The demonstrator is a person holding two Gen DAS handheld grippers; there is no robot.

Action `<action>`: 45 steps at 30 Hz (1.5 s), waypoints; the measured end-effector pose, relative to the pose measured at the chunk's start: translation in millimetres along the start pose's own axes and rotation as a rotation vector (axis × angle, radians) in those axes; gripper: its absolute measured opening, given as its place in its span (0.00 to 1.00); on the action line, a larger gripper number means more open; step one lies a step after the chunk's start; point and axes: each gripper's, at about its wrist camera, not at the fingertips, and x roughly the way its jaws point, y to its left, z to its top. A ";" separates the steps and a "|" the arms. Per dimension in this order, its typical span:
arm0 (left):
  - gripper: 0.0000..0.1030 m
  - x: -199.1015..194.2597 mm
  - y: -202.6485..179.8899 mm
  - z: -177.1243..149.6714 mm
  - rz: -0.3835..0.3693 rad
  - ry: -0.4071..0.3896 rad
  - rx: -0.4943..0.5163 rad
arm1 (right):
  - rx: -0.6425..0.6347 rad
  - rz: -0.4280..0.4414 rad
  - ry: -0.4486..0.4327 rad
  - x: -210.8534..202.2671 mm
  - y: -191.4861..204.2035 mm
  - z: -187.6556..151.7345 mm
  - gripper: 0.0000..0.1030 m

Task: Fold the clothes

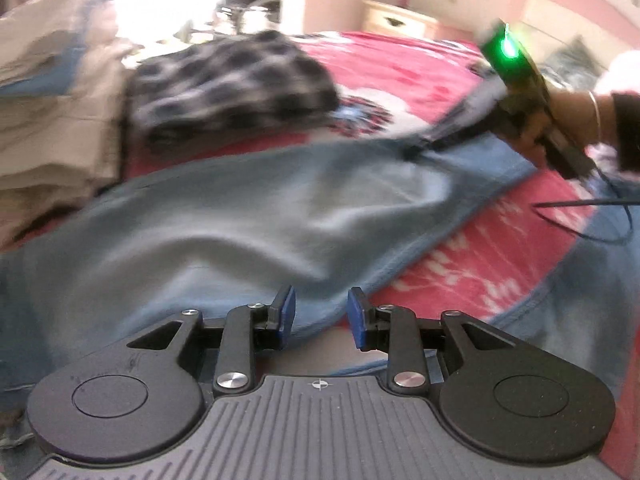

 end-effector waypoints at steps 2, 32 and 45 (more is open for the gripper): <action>0.28 -3.1 16.4 3.1 0.050 -0.022 -0.020 | 0.038 -0.108 0.008 -4.6 -11.6 0.2 0.07; 0.33 -25.4 108.8 10.1 0.316 -0.080 -0.270 | -0.101 0.141 -0.004 -25.5 48.9 -14.0 0.06; 0.38 -162.6 124.4 -81.9 0.388 -0.002 -0.644 | 0.281 0.136 -0.359 -203.5 -36.3 -54.1 0.26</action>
